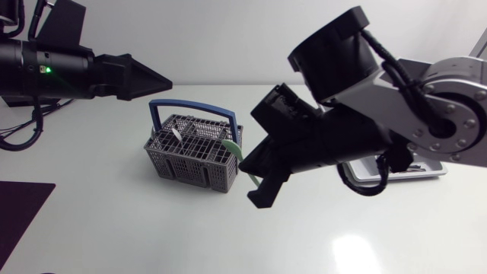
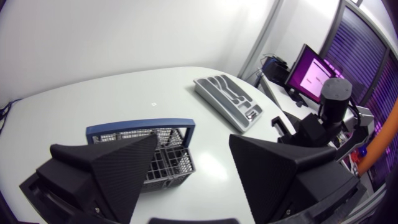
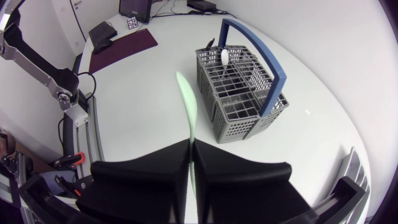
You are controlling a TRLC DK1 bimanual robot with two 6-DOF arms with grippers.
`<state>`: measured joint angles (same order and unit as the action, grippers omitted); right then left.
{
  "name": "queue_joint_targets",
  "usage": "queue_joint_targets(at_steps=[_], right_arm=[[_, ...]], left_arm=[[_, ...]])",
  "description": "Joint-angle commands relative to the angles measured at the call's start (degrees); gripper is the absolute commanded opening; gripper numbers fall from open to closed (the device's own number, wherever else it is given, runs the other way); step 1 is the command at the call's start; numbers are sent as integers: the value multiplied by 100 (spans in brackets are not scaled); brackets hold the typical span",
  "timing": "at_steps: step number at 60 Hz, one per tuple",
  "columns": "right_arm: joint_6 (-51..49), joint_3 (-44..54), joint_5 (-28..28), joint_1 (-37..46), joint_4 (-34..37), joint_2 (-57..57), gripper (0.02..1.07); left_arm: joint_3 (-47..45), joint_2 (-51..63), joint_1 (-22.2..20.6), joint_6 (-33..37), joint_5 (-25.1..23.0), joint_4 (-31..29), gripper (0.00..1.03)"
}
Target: Unload the cutlery basket into the drawer organizer.
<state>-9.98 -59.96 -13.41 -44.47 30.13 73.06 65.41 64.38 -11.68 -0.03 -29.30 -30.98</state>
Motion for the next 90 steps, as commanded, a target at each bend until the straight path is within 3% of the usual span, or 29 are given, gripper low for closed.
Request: queue_joint_targets(at_steps=[1,16,24,33,49,58,73,90], right_arm=[[-321,187,-118,290,195,-195,8],[-1419,310,-241,1318,634,-503,8],[-1982,328,-250,1828,863,-635,8],[-2456,354,-329,2329,1162,-635,8],[-4188,644,-496,3524,1259,-582,8],[-5234,697,-672,4341,1311,-380,8],[-6921,600,-768,5792,1135,517,8],[-8002,-59,-610,6855,722,1896,8]], left_arm=[[69,-40,122,47,267,31,94],[-274,136,78,153,1515,84,98],[-432,303,-220,188,2367,92,98],[-599,374,-467,161,2851,136,97],[-801,567,-484,21,2947,295,97],[-986,681,-581,30,3317,620,97],[-1162,1033,-581,21,3545,1103,97],[-1135,1305,-607,-111,3677,1340,97]])
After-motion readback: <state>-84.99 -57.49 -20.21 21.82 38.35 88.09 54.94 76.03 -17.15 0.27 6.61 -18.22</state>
